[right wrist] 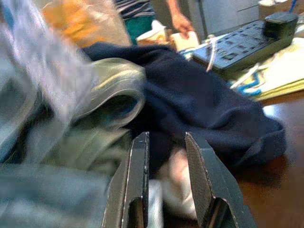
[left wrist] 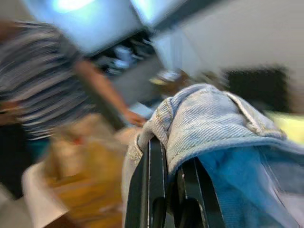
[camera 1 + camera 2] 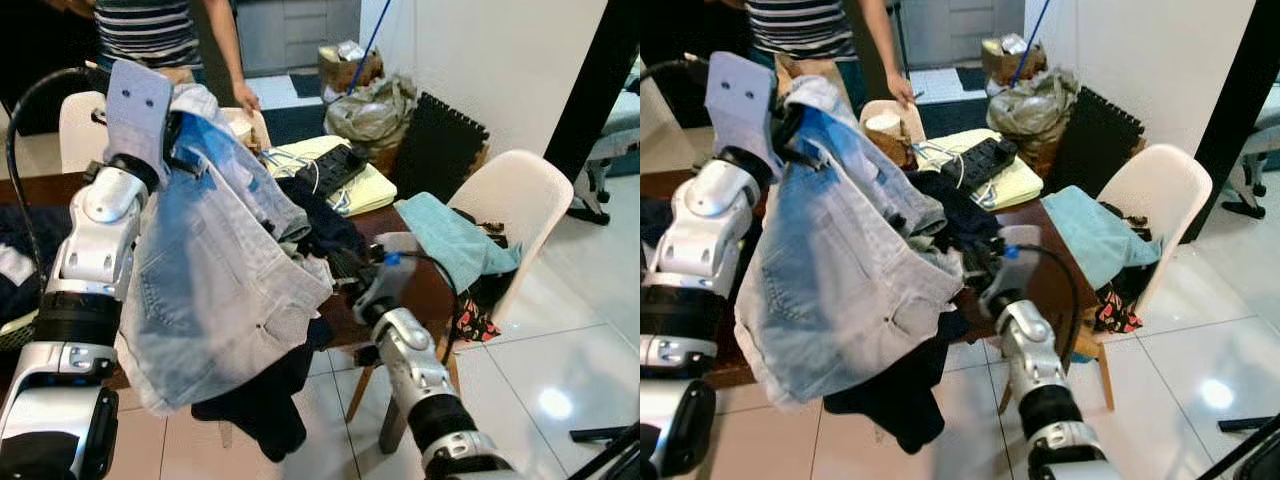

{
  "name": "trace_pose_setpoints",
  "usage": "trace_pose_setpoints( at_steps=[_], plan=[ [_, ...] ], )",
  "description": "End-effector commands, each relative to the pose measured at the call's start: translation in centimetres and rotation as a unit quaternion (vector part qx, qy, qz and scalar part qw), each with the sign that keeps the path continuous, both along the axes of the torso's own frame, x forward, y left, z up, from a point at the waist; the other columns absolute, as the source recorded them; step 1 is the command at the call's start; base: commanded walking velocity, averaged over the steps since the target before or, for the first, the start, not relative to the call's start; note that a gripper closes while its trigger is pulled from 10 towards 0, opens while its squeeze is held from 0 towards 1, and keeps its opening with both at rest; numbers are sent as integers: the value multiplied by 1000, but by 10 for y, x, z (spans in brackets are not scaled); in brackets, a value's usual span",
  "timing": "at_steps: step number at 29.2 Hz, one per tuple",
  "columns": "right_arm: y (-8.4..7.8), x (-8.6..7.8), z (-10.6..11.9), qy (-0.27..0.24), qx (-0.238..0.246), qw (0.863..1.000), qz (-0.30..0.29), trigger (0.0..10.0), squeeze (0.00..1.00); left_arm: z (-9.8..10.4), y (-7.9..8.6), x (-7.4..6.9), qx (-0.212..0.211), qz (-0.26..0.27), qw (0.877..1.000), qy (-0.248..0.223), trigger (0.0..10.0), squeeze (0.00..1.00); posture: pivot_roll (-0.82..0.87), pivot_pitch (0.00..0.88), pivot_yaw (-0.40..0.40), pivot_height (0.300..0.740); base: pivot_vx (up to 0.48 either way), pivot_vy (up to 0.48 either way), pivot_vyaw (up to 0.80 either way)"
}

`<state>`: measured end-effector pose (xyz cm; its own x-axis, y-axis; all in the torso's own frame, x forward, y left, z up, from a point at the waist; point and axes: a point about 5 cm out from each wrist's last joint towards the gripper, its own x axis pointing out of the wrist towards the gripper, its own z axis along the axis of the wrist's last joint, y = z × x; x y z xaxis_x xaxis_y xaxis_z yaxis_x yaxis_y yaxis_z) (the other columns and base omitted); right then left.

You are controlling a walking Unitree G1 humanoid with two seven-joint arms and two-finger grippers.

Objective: Hang hanger

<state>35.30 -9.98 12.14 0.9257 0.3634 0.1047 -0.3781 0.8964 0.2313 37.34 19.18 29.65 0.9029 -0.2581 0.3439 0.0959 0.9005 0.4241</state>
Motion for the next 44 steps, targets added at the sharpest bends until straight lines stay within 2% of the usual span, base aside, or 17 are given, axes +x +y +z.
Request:
trace_pose_setpoints(
  at_steps=[1, 5, 6, 7, 8, 17, 18, 25, 26, 28, 29, 33, 36, 37, 39, 41, 44],
  plan=[
    [-3, -2, -3, 5, 0, 1000, -5, 10000, 0, -8, -13, 1, 14, -38, 999, 32, 10000, 0, 31, 0, 68, 740, 334, 0, 0],
    [-4, -2, -3, 4, 0, 1000, -7, 10000, 0, -25, -25, -1, 27, -78, 994, 73, 10000, 0, 24, 0, 74, 740, 167, 0, 0],
    [-5, -2, -3, 4, 1, 1000, -9, 10000, 0, -30, -31, -3, 39, -91, 992, 72, 10000, 776, 21, 0, 75, 740, 0, 0, 0],
    [-5, -2, -3, 4, 1, 1000, -9, 10000, 0, -30, -31, -3, 39, -91, 992, 72, 10000, 776, 21, 0, 75, 740, 0, 0, 0],
    [-6, -3, -3, 4, 1, 1000, -11, 10000, 0, -34, -35, -5, 48, -100, 991, 71, 10000, 1000, 21, 0, 75, 740, 0, 0, 0],
    [-8, -3, -4, 4, 0, 1000, -15, 10000, 0, -39, -35, -4, 77, -96, 989, 85, 10000, 1000, 22, 0, 74, 740, 0, 0, 0],
    [-8, -3, -4, 5, 0, 1000, -15, 10000, 0, -37, -31, -2, 91, -81, 988, 91, 10000, 0, 26, 0, 71, 740, 0, 0, 0],
    [-5, -2, -3, 7, 0, 1000, -13, 10000, 0, -26, -28, -4, 75, -84, 988, 105, 10000, 0, 32, 0, 66, 740, 0, 0, 0],
    [-4, -1, -3, 8, 0, 1000, -11, 10000, 0, -27, -35, -9, 86, -121, 978, 145, 10000, 1000, 33, 0, 64, 740, 0, 0, 0],
    [-4, -1, -3, 8, 0, 1000, -11, 10000, 0, -27, -35, -9, 86, -121, 978, 145, 10000, 1000, 33, 0, 64, 740, 0, 0, 0],
    [-4, -1, -3, 10, -2, 1000, -11, 10000, 0, -24, -32, -11, 81, -103, 975, 177, 10000, 0, 38, 0, 60, 740, 0, 0, 0],
    [-6, -1, -4, 11, -2, 1000, -15, 10000, 0, -16, -23, -6, 62, -49, 984, 159, 10000, 0, 38, 0, 60, 740, 0, 0, 0],
    [-10, 0, -2, 5, 1, 1000, -30, 10000, 0, 6, -14, -4, 11, 8, 998, 58, 10000, 0, 39, 0, 60, 740, 0, 0, 0],
    [-14, 2, 2, -5, 0, 999, -44, 10000, 0, 13, -12, -8, -16, 35, 999, 14, 10000, 0, 38, 0, 59, 740, 0, 0, 0],
    [-14, 2, 2, -5, 0, 999, -44, 10000, 0, 13, -12, -8, -16, 35, 999, 14, 10000, 0, 38, 0, 59, 740, 0, 0, 0],
    [-20, 4, 9, -22, 4, 997, -69, 10000, 0, 22, -9, -16, -36, 76, 996, -41, 10000, 0, 43, 0, 50, 740, 0, 0, 0],
    [-28, 7, 17, -41, 12, 994, -98, 10000, 0, 22, -1, -24, -52, 119, 991, -40, 10000, 0, 48, 0, 29, 740, 0, 0, 0]
  ],
)
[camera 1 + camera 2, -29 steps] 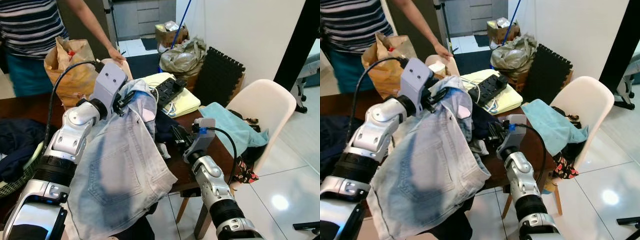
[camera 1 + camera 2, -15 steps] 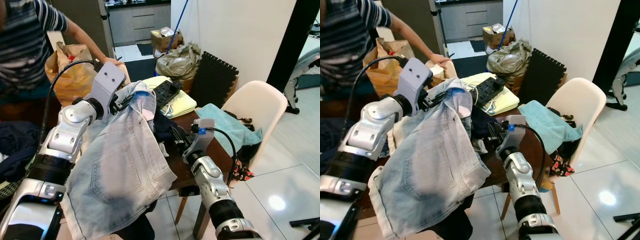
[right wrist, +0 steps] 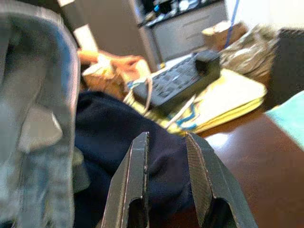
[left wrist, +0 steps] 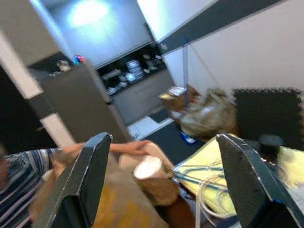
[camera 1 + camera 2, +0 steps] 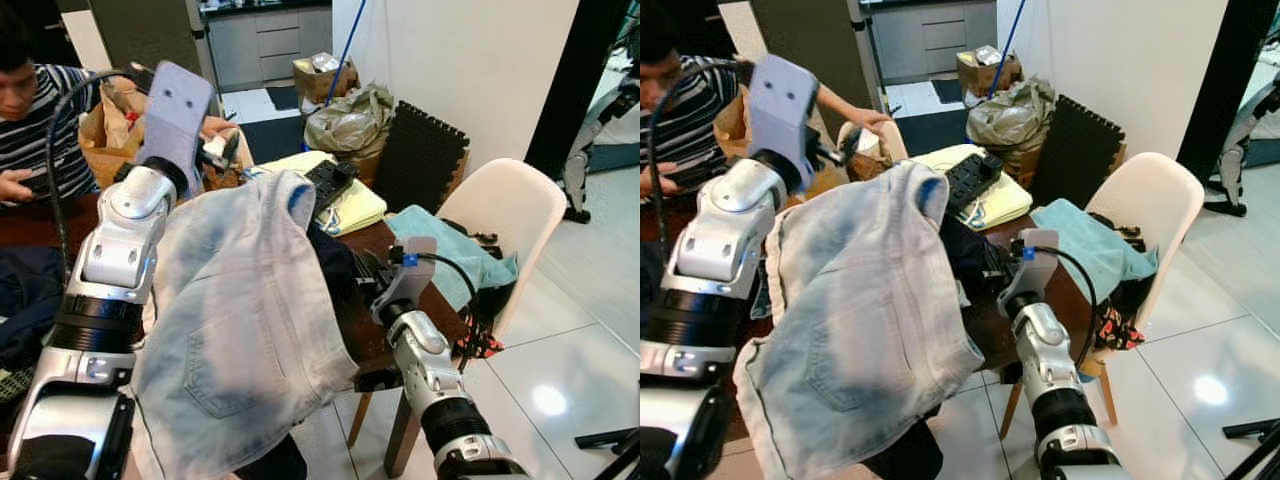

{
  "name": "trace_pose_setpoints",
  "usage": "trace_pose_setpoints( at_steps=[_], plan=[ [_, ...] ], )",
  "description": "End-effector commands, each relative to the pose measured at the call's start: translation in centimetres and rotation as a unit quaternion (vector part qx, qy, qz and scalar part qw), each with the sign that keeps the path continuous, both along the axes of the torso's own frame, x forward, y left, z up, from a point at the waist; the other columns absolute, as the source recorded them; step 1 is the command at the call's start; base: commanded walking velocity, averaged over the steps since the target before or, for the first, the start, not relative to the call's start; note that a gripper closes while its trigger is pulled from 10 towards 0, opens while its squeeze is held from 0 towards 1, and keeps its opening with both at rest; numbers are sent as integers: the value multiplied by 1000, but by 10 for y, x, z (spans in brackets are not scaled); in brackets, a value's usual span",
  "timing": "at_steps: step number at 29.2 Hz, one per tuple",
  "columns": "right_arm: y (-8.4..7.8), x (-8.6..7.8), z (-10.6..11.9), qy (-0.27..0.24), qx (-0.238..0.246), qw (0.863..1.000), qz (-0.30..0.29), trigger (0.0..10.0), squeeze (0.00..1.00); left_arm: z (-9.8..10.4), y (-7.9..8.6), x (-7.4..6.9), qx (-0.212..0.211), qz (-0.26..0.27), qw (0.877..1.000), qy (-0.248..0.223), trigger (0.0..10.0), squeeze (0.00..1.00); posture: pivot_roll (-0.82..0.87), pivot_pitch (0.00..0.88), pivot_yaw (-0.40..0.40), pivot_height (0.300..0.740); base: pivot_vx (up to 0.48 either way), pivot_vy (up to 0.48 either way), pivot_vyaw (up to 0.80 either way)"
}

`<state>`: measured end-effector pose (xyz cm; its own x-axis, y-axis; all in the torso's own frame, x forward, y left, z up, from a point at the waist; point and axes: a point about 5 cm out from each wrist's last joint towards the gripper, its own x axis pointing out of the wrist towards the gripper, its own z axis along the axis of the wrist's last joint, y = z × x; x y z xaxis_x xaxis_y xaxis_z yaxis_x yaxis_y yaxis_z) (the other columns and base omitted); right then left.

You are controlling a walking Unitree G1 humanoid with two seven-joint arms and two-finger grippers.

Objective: Hang hanger

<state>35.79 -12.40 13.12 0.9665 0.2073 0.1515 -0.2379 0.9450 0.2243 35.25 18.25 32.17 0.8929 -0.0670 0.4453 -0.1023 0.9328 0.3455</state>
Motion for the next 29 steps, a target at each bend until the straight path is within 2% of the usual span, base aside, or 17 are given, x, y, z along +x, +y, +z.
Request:
trace_pose_setpoints(
  at_steps=[1, 3, 4, 5, 10, 13, 15, 20, 29],
  plan=[
    [-3, 2, 7, -18, 7, 1000, -16, 10000, 0, -4, 8, -3, -12, 31, 999, 8, 10000, 0, 48, 0, 29, 740, 0, 0, 0],
    [-6, 3, 19, -45, 7, 999, -24, 10000, 0, -16, 20, -9, -40, 68, 996, 45, 10000, 0, 46, 0, 21, 740, 0, 0, 0],
    [-6, 3, 19, -45, 7, 999, -24, 10000, 0, -16, 20, -9, -40, 68, 996, 45, 10000, 0, 46, 0, 21, 740, 0, 0, 0],
    [-5, 4, 33, -78, 2, 997, -20, 10000, 0, -24, 26, -13, -52, 81, 993, 65, 10000, 0, 49, 0, 12, 740, 0, 0, 0],
    [-5, 5, 44, -100, 0, 995, -14, 10000, 0, -24, 26, -15, -56, 82, 993, 60, 10000, 0, 51, 0, 5, 740, 0, 0, 0],
    [-1, 8, 76, -160, 7, 987, 25, 10000, 0, -21, 27, -17, -59, 95, 993, 35, 10000, 0, 49, 0, -3, 740, 0, 0, 0],
    [4, 7, 90, -188, 6, 981, 49, 10000, 0, -26, 24, -17, -51, 93, 993, 42, 10000, 0, 48, 0, -2, 740, 0, 0, 0],
    [8, 7, 98, -199, 6, 978, 60, 10000, 0, -30, 21, -18, -51, 92, 993, 50, 10000, 0, 42, 0, 1, 740, 0, 0, 0],
    [10, 7, 96, -191, 17, 980, 53, 10000, 0, -29, 13, -21, -47, 84, 994, 61, 10000, 0, 48, 0, 4, 740, 0, 365, 0]
  ],
)
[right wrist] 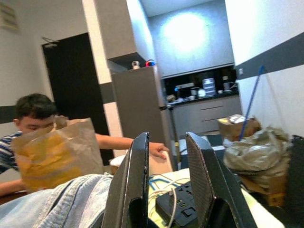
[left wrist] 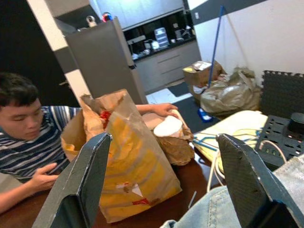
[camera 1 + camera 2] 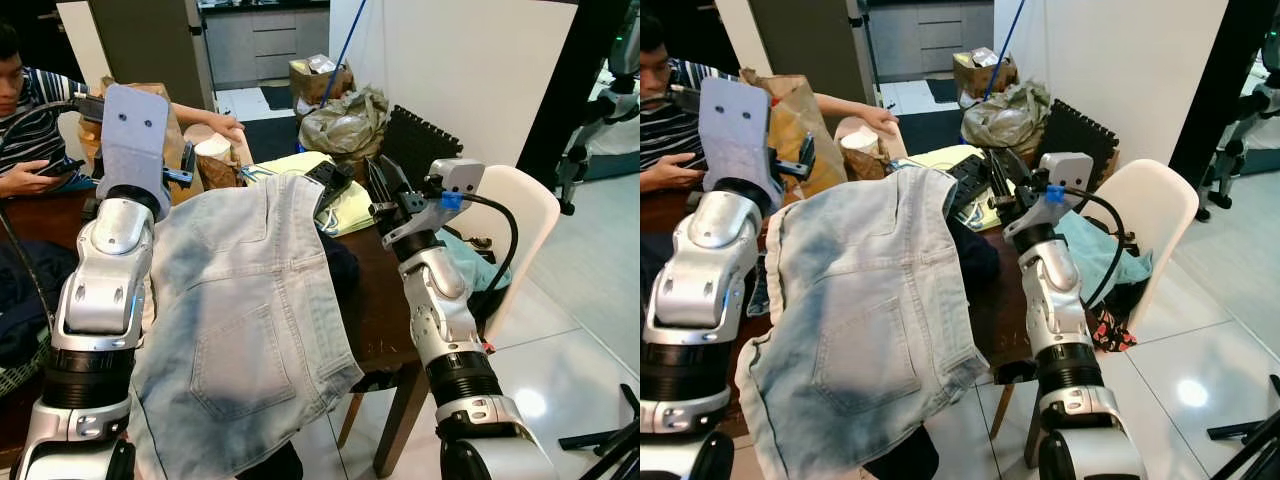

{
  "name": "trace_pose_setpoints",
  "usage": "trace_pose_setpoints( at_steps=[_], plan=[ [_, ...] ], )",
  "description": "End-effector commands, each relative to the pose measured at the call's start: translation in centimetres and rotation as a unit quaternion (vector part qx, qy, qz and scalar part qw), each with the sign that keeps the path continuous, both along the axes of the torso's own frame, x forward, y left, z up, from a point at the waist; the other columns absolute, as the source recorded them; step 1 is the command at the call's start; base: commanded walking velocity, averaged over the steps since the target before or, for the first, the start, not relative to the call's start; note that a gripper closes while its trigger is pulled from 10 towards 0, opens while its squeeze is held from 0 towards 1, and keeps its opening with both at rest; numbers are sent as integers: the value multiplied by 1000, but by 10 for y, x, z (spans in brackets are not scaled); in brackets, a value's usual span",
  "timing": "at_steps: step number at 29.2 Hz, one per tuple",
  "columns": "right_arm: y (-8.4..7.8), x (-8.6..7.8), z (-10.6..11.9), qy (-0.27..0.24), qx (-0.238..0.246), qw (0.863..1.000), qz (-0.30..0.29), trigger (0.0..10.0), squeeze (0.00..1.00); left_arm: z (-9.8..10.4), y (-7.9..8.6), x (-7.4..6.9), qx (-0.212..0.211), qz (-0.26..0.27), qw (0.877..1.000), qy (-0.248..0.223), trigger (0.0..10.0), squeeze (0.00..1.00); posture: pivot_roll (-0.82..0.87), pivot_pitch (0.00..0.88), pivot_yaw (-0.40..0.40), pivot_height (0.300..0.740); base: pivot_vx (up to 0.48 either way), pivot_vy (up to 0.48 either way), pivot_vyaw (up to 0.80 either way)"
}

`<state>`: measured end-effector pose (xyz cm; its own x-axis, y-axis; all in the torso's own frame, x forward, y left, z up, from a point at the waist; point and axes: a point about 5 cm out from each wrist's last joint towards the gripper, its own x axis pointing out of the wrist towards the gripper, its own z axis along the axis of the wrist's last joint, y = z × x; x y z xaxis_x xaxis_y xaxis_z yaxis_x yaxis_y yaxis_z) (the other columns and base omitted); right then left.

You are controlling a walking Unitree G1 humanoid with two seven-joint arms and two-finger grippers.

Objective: Hang hanger

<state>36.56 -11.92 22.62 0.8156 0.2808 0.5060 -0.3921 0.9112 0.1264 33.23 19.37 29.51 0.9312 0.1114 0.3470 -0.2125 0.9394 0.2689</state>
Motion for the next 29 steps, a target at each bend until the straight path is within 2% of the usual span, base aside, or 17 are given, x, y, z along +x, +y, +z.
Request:
trace_pose_setpoints(
  at_steps=[1, 21, 26, 29],
  plan=[
    [6, -1, 0, 3, 3, 1000, 7, 10000, 0, -2, 2, -1, 3, 7, 1000, 9, 10000, 0, 48, 0, 5, 740, 0, 409, 0],
    [7, -1, -2, 10, 13, 1000, 10, 10000, 0, 2, 2, -2, 16, 2, 1000, 9, 10000, 0, 53, 0, 13, 740, 0, 413, 0],
    [7, -2, -2, 10, 14, 1000, 9, 10000, 0, 1, 1, -2, 10, -6, 1000, 18, 10000, 0, 54, 0, 17, 740, 0, 96, 0],
    [5, -2, -4, 11, 16, 1000, 6, 10000, 0, 0, -1, -1, 9, -14, 1000, 24, 10000, 0, 52, 0, 24, 740, 0, -461, 0]
  ],
)
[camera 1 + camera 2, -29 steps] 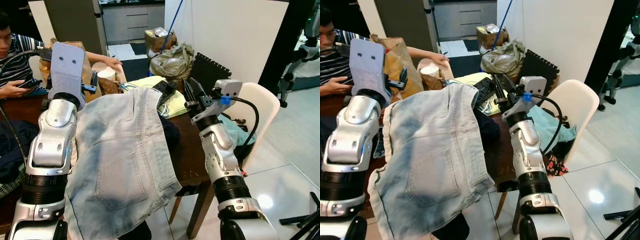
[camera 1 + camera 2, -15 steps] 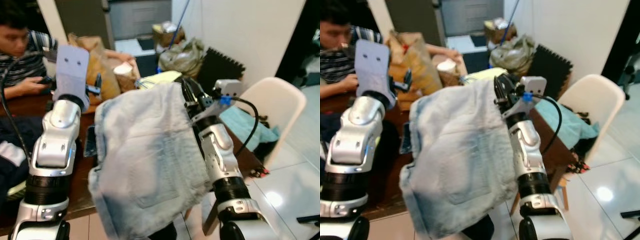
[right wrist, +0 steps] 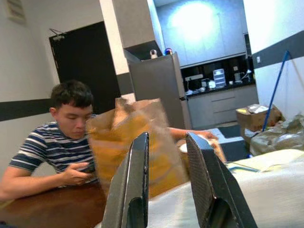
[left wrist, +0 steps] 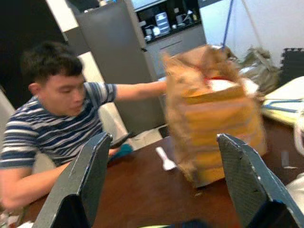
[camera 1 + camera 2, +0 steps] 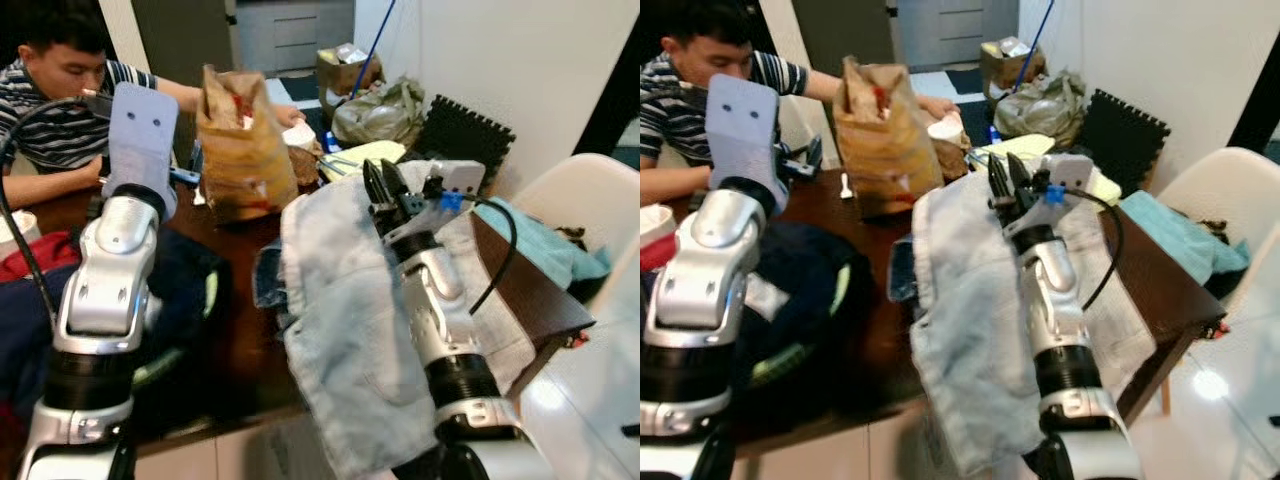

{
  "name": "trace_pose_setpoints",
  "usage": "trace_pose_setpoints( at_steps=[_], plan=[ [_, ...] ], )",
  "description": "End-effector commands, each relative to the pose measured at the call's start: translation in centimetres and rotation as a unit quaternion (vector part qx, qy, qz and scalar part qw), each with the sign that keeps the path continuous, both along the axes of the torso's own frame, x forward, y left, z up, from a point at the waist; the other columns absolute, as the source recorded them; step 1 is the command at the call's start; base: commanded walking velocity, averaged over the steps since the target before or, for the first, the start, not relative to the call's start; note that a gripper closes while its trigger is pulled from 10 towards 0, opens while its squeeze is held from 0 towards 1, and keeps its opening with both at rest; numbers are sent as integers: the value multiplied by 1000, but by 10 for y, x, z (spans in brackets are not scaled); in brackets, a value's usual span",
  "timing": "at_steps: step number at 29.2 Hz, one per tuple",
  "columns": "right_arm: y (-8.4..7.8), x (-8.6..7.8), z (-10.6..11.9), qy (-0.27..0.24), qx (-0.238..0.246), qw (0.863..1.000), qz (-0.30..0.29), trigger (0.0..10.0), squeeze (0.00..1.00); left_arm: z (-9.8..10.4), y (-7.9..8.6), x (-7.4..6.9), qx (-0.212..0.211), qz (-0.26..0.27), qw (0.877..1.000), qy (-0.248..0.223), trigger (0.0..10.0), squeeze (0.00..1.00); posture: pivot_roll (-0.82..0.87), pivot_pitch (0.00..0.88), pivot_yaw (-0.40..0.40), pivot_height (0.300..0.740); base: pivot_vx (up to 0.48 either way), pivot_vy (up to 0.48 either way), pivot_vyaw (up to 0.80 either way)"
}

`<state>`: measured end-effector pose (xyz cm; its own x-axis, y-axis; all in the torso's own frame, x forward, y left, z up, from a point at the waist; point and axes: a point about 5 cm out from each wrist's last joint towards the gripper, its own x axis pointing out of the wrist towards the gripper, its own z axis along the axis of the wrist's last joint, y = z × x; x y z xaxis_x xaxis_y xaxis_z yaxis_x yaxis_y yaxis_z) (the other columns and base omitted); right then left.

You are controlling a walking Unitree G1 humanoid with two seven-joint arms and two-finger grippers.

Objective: Hang hanger

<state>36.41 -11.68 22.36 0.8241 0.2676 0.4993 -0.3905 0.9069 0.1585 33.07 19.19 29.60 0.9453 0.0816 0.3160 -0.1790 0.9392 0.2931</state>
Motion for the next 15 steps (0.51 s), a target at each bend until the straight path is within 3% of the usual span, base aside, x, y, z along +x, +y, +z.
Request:
trace_pose_setpoints(
  at_steps=[1, 10, 15],
  plan=[
    [2, -1, -1, 2, 3, 1000, 4, 10000, 0, -1, 1, 1, 1, -1, 1000, 9, 10000, 0, 52, 0, 26, 740, 0, -458, 0],
    [-1, -2, -3, 6, 3, 1000, 1, 10000, 0, -3, 5, 1, 0, 5, 1000, 15, 10000, 0, 55, 0, 28, 740, 0, -461, 0],
    [-1, -2, -4, 6, 3, 1000, 1, 10000, 0, -5, 9, 1, 5, 17, 1000, 23, 10000, 0, 55, 0, 28, 740, 0, -211, 0]
  ],
)
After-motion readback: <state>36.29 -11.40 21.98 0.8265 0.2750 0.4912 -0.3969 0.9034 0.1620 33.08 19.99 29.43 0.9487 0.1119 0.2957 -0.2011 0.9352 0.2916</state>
